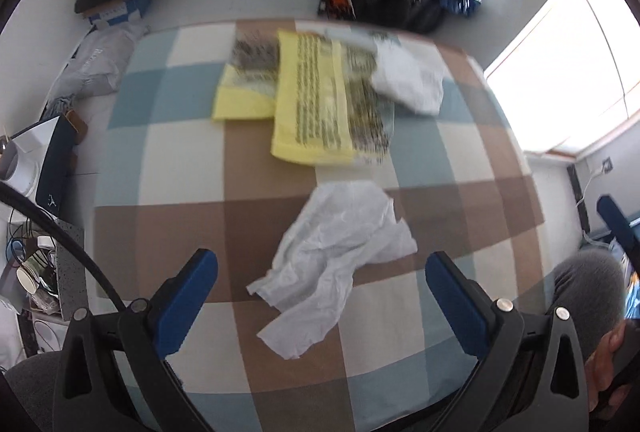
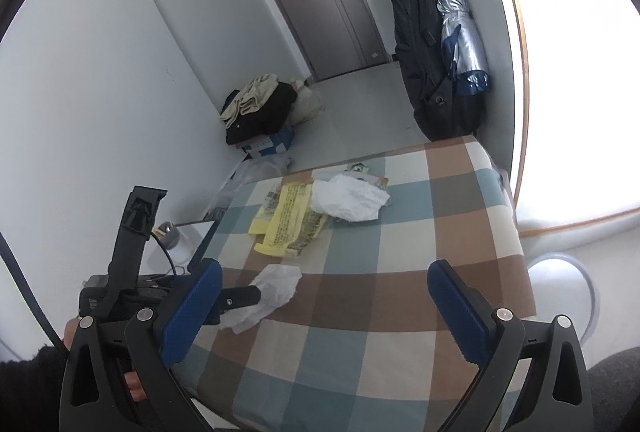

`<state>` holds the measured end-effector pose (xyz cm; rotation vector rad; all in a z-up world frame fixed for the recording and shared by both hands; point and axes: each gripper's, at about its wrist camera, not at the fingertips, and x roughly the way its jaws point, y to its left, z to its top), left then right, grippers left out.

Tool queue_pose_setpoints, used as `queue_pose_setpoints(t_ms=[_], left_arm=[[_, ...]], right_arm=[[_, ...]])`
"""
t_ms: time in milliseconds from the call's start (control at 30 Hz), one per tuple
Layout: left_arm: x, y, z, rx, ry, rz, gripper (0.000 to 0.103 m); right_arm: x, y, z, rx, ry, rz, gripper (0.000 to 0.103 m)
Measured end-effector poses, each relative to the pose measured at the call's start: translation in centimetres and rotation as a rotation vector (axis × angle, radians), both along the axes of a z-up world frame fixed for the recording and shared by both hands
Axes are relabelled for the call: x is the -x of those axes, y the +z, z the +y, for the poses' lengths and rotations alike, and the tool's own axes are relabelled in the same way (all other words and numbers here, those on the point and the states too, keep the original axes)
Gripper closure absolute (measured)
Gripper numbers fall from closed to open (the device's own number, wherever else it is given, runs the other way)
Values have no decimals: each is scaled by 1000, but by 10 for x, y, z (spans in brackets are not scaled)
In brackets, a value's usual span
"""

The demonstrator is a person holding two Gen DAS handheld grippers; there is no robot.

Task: Collect trash
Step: 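Lower the left gripper onto the crumpled white tissue and close, then lift the tissue with the left gripper while the right gripper grasps another tissue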

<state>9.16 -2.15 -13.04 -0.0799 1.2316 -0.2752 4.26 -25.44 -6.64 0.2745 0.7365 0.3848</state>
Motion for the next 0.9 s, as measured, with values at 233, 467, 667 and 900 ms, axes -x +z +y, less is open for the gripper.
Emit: queue_pose_setpoints(t_ms=[233, 467, 667, 900], left_arm=[[-8, -18, -9, -94, -25, 17, 18], [1, -18, -12, -181, -48, -24, 44], [1, -14, -16, -142, -55, -37, 85], [0, 3, -7, -19, -30, -92, 91]], right_arm=[[-9, -13, -1, -16, 2, 47, 0], [-12, -19, 4, 8, 15, 59, 0], [-16, -27, 12, 31, 48, 109, 0], [-25, -16, 10, 14, 74, 101, 5]])
